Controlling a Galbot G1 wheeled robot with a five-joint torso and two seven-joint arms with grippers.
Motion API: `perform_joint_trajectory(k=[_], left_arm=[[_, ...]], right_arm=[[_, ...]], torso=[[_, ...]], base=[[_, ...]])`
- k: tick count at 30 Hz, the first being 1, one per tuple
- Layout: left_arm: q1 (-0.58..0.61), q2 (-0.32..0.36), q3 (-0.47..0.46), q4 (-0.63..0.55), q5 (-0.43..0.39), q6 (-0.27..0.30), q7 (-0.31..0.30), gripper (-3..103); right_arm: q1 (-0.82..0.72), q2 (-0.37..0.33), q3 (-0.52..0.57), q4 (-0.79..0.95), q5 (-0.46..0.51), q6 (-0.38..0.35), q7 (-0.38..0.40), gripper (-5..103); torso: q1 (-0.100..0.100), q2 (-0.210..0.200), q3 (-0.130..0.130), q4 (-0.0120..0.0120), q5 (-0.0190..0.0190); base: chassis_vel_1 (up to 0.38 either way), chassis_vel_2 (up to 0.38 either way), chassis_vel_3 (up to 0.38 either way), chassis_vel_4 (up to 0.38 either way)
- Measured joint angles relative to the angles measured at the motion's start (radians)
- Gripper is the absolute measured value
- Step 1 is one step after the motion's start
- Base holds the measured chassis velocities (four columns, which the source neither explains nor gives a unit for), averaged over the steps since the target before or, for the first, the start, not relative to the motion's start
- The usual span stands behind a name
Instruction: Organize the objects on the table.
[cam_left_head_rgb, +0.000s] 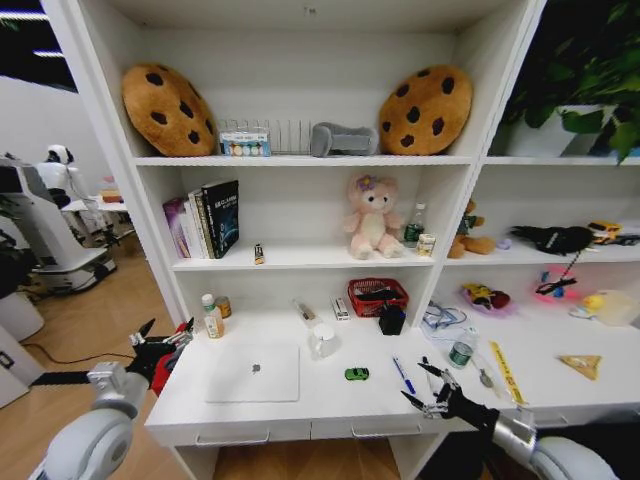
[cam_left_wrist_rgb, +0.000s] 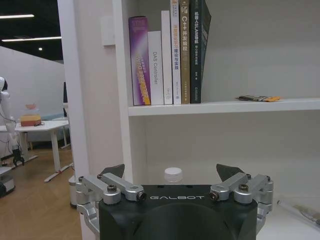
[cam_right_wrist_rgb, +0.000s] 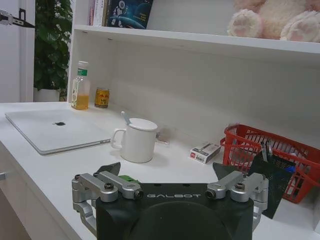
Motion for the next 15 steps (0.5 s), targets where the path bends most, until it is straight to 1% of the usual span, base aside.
perform_joint_trajectory(k=[4,7,8,10,12,13,15], left_arm=[[0.0,-0.001,0.004,0.0,0.001,0.0,0.002,100],[0.0,-0.001,0.007,-0.001,0.001,0.0,0.002,100],[0.0,0.007,0.013,0.001,0.002,0.0,0.002,100],[0.0,0.011,0.015,0.002,0.002,0.0,0.003,100],[-0.001,0.026,0.02,0.011,0.002,0.0,0.008,100],[-0.001,0.026,0.02,0.011,0.002,0.0,0.008,100],[0.001,0.032,0.021,0.018,0.003,-0.002,0.011,100]], right_arm=[[0.017,0.006,-0.016,-0.018,-0.029,0.003,0.009,100],[0.034,0.008,-0.029,-0.031,-0.039,0.0,0.009,100],[0.071,0.01,-0.054,-0.053,-0.043,-0.009,0.002,100],[0.085,0.01,-0.062,-0.063,-0.044,-0.013,-0.001,100],[0.127,0.009,-0.085,-0.097,-0.044,-0.019,-0.018,100],[0.127,0.009,-0.085,-0.097,-0.044,-0.019,-0.018,100],[0.17,-0.001,-0.118,-0.132,-0.039,-0.025,-0.041,100]], torso=[[0.0,0.0,0.0,-0.0009,-0.0001],[0.0,0.0,0.0,-0.0008,0.0],[0.0,0.0,0.0,-0.0004,0.0],[0.0,0.0,0.0,-0.0003,0.0],[0.0,0.0,0.0,-0.0005,0.0001],[0.0,0.0,0.0,-0.0005,0.0001],[0.0,0.0,0.0,-0.0009,0.0001]], base=[[0.0,0.0,0.0,0.0],[0.0,0.0,0.0,0.0],[0.0,0.0,0.0,0.0],[0.0,0.0,0.0,0.0],[0.0,0.0,0.0,0.0],[0.0,0.0,0.0,0.0],[0.0,0.0,0.0,0.0]])
